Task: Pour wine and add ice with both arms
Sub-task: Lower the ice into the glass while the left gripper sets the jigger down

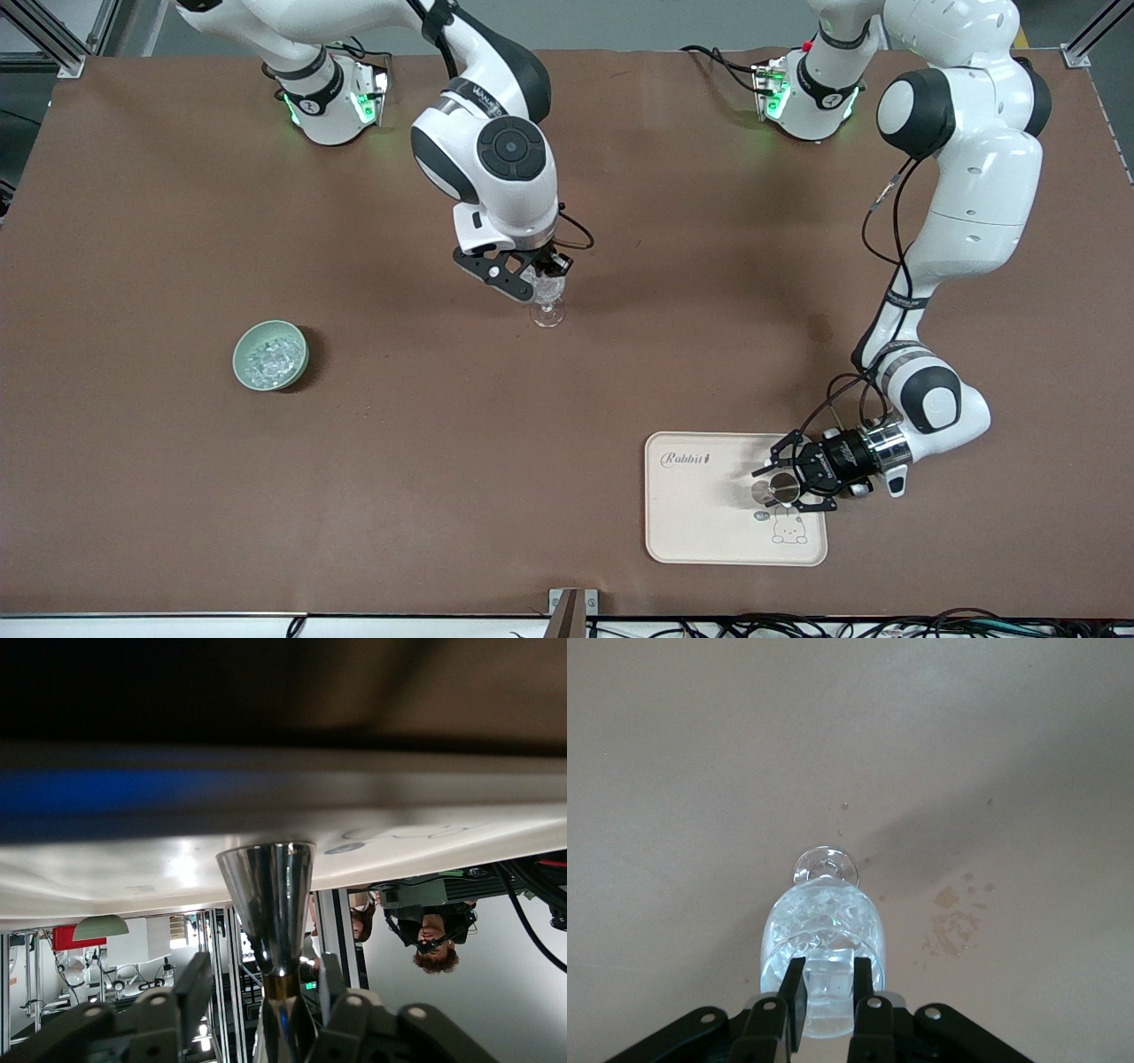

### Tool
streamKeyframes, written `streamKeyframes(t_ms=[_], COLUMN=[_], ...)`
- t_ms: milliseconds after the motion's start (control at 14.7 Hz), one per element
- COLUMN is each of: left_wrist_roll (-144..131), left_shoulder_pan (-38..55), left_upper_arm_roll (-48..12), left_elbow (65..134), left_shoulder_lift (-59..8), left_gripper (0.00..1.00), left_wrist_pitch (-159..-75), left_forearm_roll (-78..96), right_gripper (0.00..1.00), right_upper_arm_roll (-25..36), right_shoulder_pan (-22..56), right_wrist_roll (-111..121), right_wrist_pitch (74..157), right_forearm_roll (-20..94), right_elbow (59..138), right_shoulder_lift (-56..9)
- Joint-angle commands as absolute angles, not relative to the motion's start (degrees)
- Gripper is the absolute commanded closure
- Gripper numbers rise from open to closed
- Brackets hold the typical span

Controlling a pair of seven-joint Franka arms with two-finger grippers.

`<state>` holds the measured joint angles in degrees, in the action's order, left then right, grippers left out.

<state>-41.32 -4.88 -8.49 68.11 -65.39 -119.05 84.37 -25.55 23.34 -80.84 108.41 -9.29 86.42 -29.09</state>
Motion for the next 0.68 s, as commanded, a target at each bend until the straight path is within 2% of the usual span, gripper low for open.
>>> streamKeyframes(t_ms=[0, 204, 477, 613], left_wrist_roll=[-40.25, -39.91, -39.03, -34.92], left_shoulder_pan=[-5.10, -5.71, -5.36, -5.80], left_upper_arm_roll=[-7.56, -5.01, -5.36, -5.71], left_elbow=[68.12, 67.77, 67.85, 67.85], left_shoulder_lift=[-63.56, -57.50, -50.55, -46.78], left_gripper=[0.00, 0.00, 0.00, 0.00], left_wrist_pitch=[-118.04, -117.95, -117.51, -111.48], left_forearm_roll=[82.55, 58.45, 31.88, 18.00], right_gripper=[0.90, 0.90, 0.88, 0.88], right_upper_arm_roll=[-25.75, -25.75, -25.75, -25.75], right_shoulder_pan=[23.55, 23.73, 24.26, 24.34], right_wrist_roll=[-82.35, -82.35, -82.53, -82.53], right_wrist_pitch=[108.63, 108.54, 108.55, 108.54], right_forearm_roll=[-10.72, -10.55, -10.55, -10.55], right_elbow=[87.01, 86.58, 86.66, 86.75], right_shoulder_lift=[-28.56, -28.56, -28.56, -28.56])
